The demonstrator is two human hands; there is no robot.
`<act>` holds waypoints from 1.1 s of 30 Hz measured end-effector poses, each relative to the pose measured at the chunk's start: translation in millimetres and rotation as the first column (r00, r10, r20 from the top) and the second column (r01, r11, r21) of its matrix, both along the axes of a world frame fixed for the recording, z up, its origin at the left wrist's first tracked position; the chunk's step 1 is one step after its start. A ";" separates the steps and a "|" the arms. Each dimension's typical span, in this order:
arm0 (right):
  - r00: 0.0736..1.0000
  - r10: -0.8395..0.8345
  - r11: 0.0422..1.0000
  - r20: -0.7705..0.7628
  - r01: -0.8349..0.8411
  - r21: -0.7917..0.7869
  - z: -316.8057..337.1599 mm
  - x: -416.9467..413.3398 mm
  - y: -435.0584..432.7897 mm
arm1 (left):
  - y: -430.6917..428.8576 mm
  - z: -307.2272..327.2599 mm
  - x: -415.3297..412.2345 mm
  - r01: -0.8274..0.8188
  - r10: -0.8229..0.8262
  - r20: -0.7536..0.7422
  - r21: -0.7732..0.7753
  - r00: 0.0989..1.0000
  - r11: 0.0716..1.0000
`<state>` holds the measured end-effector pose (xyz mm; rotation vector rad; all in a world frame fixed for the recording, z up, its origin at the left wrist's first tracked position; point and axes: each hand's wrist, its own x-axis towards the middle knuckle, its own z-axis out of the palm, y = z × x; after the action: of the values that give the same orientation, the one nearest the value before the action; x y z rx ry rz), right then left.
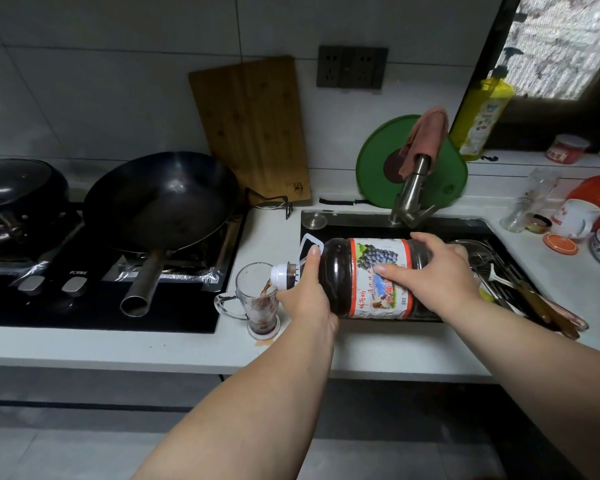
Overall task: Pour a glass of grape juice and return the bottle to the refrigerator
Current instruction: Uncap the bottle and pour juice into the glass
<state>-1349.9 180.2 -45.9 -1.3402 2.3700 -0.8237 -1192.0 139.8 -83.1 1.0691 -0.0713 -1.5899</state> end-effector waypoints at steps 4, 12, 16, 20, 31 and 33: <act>1.000 -0.001 1.000 -0.007 0.002 0.006 2.4 1.2 0.9 | 1.2 1.9 0.1 0.000 0.000 -0.009 -0.002 1.000 1.000; 1.000 -0.004 1.000 -0.015 0.004 0.006 8.2 6.6 1.8 | 0.5 7.8 4.7 0.033 -0.033 0.011 0.019 0.999 0.999; 1.000 -0.011 1.000 -0.027 0.011 0.004 9.2 7.5 3.0 | 1.8 9.0 4.9 0.044 -0.044 0.015 0.024 0.999 0.999; 1.000 -0.015 1.000 -0.020 0.015 -0.004 9.2 7.3 2.9 | 3.2 8.9 4.5 0.049 -0.050 0.011 0.012 0.999 0.999; 1.000 -0.019 1.000 -0.021 0.019 0.001 14.7 9.6 4.6 | 2.3 11.9 5.4 0.069 -0.070 0.033 0.032 0.997 0.997; 0.999 -0.021 1.000 -0.024 0.021 0.004 15.9 10.6 5.2 | 2.2 11.2 5.6 0.072 -0.072 0.020 0.029 0.997 0.997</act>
<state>-1339.4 185.4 -30.0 -1.3333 2.4070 -0.8122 -1186.4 142.0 -71.9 1.1161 -0.1032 -1.6485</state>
